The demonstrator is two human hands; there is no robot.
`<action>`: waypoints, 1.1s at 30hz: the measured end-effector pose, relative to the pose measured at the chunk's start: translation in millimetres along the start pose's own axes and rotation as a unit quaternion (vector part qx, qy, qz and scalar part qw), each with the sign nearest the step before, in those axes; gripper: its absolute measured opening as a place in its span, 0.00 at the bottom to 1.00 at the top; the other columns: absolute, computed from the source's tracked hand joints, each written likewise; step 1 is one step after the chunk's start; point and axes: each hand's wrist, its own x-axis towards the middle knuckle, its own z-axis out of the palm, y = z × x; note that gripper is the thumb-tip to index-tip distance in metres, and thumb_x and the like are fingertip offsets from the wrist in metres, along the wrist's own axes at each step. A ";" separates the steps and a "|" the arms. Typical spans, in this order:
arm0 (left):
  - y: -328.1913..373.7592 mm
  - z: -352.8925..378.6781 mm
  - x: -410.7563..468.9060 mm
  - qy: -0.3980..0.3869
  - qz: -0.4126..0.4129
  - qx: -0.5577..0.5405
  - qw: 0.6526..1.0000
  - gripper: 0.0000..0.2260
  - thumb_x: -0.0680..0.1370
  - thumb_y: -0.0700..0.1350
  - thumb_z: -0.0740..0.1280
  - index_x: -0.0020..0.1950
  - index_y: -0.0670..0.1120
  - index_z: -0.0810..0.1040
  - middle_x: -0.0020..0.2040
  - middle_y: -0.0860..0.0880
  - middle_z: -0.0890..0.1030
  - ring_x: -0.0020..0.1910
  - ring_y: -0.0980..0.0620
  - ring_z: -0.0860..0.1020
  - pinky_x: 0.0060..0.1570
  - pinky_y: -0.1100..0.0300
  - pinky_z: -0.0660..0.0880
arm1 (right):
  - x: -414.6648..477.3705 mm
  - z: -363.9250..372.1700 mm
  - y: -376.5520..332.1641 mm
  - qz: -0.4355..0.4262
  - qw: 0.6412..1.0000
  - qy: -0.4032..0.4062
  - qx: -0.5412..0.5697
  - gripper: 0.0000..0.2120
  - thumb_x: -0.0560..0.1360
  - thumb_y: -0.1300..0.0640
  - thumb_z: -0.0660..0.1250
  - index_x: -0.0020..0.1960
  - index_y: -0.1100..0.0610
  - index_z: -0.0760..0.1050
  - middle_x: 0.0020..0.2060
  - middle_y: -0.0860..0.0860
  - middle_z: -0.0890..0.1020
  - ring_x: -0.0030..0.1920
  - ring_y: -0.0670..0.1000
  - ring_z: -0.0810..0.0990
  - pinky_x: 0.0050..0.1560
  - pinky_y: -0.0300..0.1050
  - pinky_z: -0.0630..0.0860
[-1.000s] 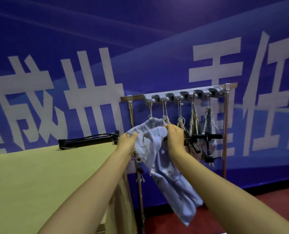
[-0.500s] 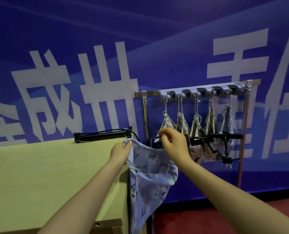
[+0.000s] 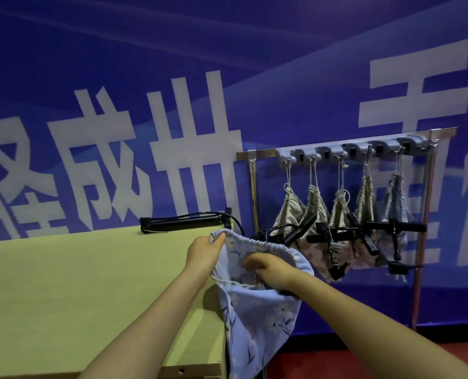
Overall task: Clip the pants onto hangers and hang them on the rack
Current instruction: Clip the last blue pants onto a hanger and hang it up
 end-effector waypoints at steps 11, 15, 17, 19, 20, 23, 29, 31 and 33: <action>-46.2 -2.7 41.7 0.040 -0.065 0.042 0.996 0.22 0.80 0.52 0.60 0.28 0.44 0.64 0.28 0.46 0.67 0.33 0.44 0.69 0.31 0.56 0.60 | 6.2 -20.9 -74.0 -0.132 0.975 0.168 0.062 0.15 0.73 0.70 0.55 0.43 0.62 0.80 0.39 0.53 0.83 0.41 0.48 0.82 0.48 0.45 0.79; -74.0 -1.8 50.5 0.041 -0.037 0.077 0.995 0.23 0.79 0.51 0.61 0.26 0.45 0.62 0.26 0.47 0.66 0.30 0.47 0.67 0.29 0.55 0.59 | 50.3 -15.1 -87.3 -0.101 0.964 0.212 0.124 0.12 0.77 0.66 0.56 0.50 0.60 0.77 0.46 0.55 0.83 0.47 0.52 0.83 0.53 0.51 0.79; -86.4 -1.1 58.4 0.049 -0.016 0.065 0.997 0.24 0.79 0.50 0.63 0.26 0.45 0.60 0.23 0.48 0.63 0.26 0.49 0.64 0.28 0.56 0.57 | 83.7 -10.8 -83.2 -0.053 0.979 0.183 0.077 0.11 0.79 0.61 0.57 0.58 0.58 0.74 0.54 0.56 0.81 0.52 0.54 0.80 0.56 0.54 0.77; -92.3 -2.5 65.2 0.050 0.000 0.040 0.998 0.24 0.78 0.48 0.65 0.25 0.47 0.58 0.22 0.50 0.60 0.24 0.51 0.61 0.27 0.56 0.55 | 112.2 -5.9 -77.0 -0.012 0.990 0.142 0.012 0.15 0.80 0.56 0.59 0.65 0.58 0.69 0.59 0.56 0.79 0.56 0.56 0.78 0.57 0.53 0.76; -94.8 -3.2 68.5 0.050 0.004 0.022 0.999 0.24 0.78 0.47 0.65 0.25 0.47 0.58 0.21 0.51 0.60 0.24 0.51 0.60 0.27 0.56 0.54 | 125.5 -2.2 -72.7 -0.002 0.992 0.126 -0.022 0.17 0.80 0.54 0.60 0.66 0.59 0.68 0.60 0.56 0.78 0.57 0.57 0.77 0.57 0.52 0.76; -103.5 -4.5 84.7 0.050 0.003 -0.020 0.999 0.24 0.77 0.46 0.66 0.25 0.47 0.59 0.20 0.52 0.61 0.25 0.50 0.61 0.28 0.57 0.56 | 164.1 13.7 -58.1 -0.002 0.987 0.108 -0.116 0.19 0.79 0.52 0.61 0.67 0.58 0.67 0.62 0.57 0.77 0.58 0.59 0.77 0.57 0.55 0.75; -115.9 -1.0 112.8 0.073 0.006 -0.084 0.994 0.21 0.77 0.45 0.66 0.27 0.46 0.61 0.26 0.45 0.64 0.29 0.50 0.62 0.32 0.58 0.58 | 223.9 50.6 -38.7 -0.040 0.967 0.117 -0.224 0.23 0.80 0.53 0.60 0.73 0.57 0.61 0.73 0.54 0.65 0.72 0.56 0.63 0.69 0.56 0.64; -118.0 0.5 115.7 0.073 0.005 -0.100 0.992 0.22 0.77 0.45 0.66 0.27 0.46 0.60 0.25 0.45 0.63 0.28 0.50 0.61 0.31 0.58 0.57 | 239.2 58.7 -33.2 -0.049 0.957 0.110 -0.265 0.27 0.81 0.53 0.57 0.77 0.56 0.53 0.77 0.52 0.56 0.77 0.53 0.52 0.74 0.55 0.52; -121.7 1.9 117.4 0.071 0.001 -0.113 0.991 0.21 0.77 0.45 0.66 0.28 0.45 0.62 0.27 0.43 0.64 0.30 0.50 0.62 0.32 0.57 0.58 | 253.2 64.5 -28.9 -0.047 0.951 0.110 -0.287 0.29 0.81 0.52 0.57 0.78 0.56 0.49 0.78 0.52 0.52 0.78 0.52 0.47 0.75 0.55 0.46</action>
